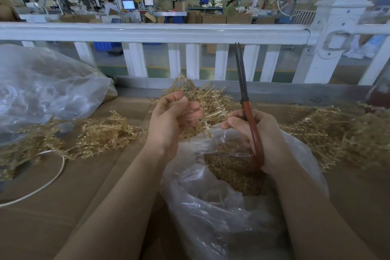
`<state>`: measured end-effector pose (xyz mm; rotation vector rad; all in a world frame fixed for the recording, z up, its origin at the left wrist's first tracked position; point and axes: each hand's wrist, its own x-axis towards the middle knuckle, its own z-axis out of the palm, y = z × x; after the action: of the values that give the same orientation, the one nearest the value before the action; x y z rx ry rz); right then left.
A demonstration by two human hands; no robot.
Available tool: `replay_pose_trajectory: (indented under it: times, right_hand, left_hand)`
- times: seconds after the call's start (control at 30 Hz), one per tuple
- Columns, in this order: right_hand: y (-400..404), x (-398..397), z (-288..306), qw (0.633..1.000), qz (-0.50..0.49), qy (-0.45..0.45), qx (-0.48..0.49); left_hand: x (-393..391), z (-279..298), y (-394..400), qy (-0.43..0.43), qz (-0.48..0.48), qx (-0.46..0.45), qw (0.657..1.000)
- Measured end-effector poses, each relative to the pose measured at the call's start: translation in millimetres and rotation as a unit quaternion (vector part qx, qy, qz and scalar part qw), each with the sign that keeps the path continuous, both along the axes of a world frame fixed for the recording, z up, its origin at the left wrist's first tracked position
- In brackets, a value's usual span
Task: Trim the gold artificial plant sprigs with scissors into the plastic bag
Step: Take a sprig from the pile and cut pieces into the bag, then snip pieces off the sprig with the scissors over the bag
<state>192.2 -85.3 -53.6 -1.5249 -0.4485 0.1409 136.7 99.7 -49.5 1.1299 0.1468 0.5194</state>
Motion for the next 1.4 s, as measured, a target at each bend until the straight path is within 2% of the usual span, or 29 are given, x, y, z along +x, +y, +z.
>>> replay_pose_trajectory:
  times: [0.17,0.3,0.47,0.57,0.63,0.7,0.8,0.9,1.0,1.03,1.1,1.17,1.2,1.33,1.4]
  right_hand:
    - [-0.8,0.7,-0.8,1.000,-0.010,0.001,0.018]
    - [0.1,2.5,-3.0,1.000,-0.016,-0.005,0.024]
    - [-0.9,3.6,-5.1,0.999,-0.019,-0.021,0.037]
    - [-0.2,4.1,-6.3,0.999,-0.028,-0.027,0.027]
    - [0.9,4.1,-6.7,0.998,-0.037,-0.049,0.003]
    - [2.2,5.4,-7.3,0.996,-0.049,-0.070,-0.035]
    - [3.8,7.3,-8.9,0.991,-0.071,-0.076,-0.089]
    - [6.2,9.4,-11.7,0.984,-0.083,-0.084,-0.132]
    - [6.6,11.1,-13.5,0.979,-0.078,-0.087,-0.164]
    - [6.5,12.1,-14.1,0.978,-0.080,-0.091,-0.172]
    - [6.6,13.2,-15.0,0.975,-0.084,-0.099,-0.182]
    - [6.8,13.4,-15.8,0.971,-0.089,-0.109,-0.192]
    - [7.0,13.4,-16.0,0.969,-0.092,-0.114,-0.200]
    - [8.4,13.7,-16.3,0.954,-0.108,-0.128,-0.247]
    - [8.9,13.7,-15.9,0.950,-0.105,-0.126,-0.265]
  left_hand:
    - [1.7,5.2,3.1,-0.004,-0.046,-0.067,0.997]
    - [-1.2,10.1,10.0,-0.050,-0.044,-0.090,0.994]
    - [-10.4,22.1,47.0,-0.125,0.076,-0.144,0.979]
    - [-19.5,22.2,76.9,-0.140,0.166,-0.167,0.962]
    - [-27.5,17.3,95.8,-0.118,0.229,-0.166,0.952]
    - [-34.2,8.9,112.4,-0.052,0.305,-0.145,0.940]
    - [-40.4,-4.5,129.1,0.034,0.412,-0.103,0.905]
    - [-43.8,-8.4,139.8,0.088,0.470,-0.069,0.875]
    - [-46.2,-7.3,140.2,0.158,0.502,0.021,0.850]
    - [-47.3,-6.4,136.7,0.199,0.519,0.072,0.828]
    - [-49.6,-2.0,124.7,0.273,0.551,0.200,0.763]
    - [-48.8,7.2,111.4,0.300,0.547,0.340,0.703]
    - [-45.5,10.7,105.5,0.289,0.521,0.404,0.694]
    - [-26.1,16.4,70.8,0.179,0.316,0.600,0.712]
    - [-17.3,9.3,50.0,0.135,0.225,0.669,0.695]
